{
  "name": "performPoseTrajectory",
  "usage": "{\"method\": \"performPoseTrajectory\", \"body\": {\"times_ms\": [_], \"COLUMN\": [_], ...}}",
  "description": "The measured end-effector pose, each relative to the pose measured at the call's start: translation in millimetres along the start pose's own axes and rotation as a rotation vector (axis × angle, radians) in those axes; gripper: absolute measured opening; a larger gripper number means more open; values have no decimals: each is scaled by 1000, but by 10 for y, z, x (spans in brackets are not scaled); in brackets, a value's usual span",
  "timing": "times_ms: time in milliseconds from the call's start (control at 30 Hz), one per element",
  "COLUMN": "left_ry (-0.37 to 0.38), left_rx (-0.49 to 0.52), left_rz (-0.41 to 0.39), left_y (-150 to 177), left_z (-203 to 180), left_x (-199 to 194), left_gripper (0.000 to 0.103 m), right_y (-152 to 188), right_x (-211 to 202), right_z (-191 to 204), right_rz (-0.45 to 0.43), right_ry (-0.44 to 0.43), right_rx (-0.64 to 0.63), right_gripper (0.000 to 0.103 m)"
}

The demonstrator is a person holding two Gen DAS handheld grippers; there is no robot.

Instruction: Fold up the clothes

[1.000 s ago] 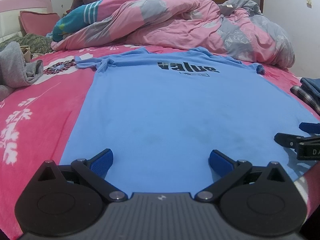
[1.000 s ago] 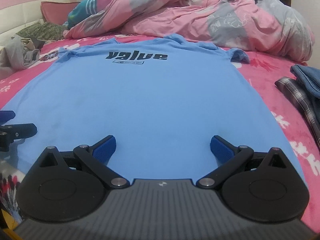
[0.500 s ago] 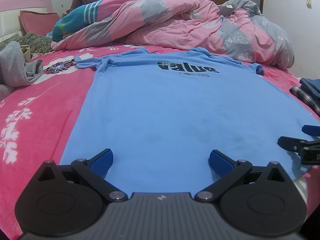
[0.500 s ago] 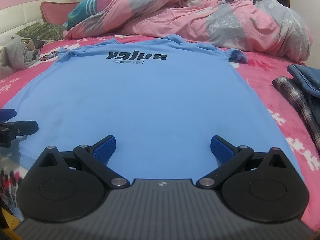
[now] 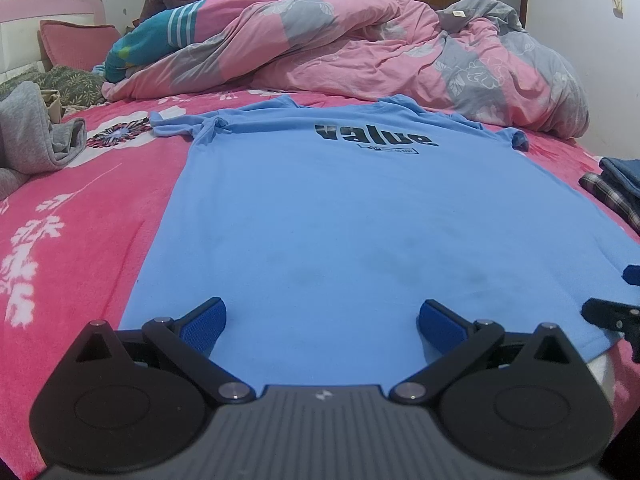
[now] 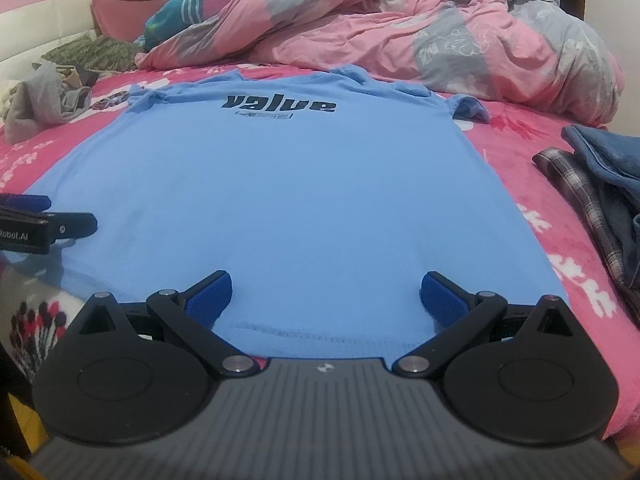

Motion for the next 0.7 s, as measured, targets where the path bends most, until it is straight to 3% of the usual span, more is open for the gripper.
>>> {"method": "performPoseTrajectory", "body": {"times_ms": [300,533,700], "left_ry": [-5,-33,-47], "left_rx": [5,-8,-41], "left_rz": [8,8,4], "left_y": [77,183,220], "left_z": [-9,11,54], "left_x": [-126,-308,-462], "left_gripper": [103,103,103], "right_y": [-34,-330,-154], "right_x": [-218,-277,-66], "right_z": [-77,-285,-372], "right_rz": [19,-76,0], "right_ry": [-15,-26,-44], "right_rx": [-21,45,75], "right_gripper": [102,102,102]}}
Point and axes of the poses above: each gripper's, at about its wrist camera, not at the fingertips, and x roughly the way its jaws point, z to its left, y to its underside, the point moved 8 cm from there along x, roughly the way its jaws point, and after that the axes turned 12 degrees about x, right-handed, at the moved point
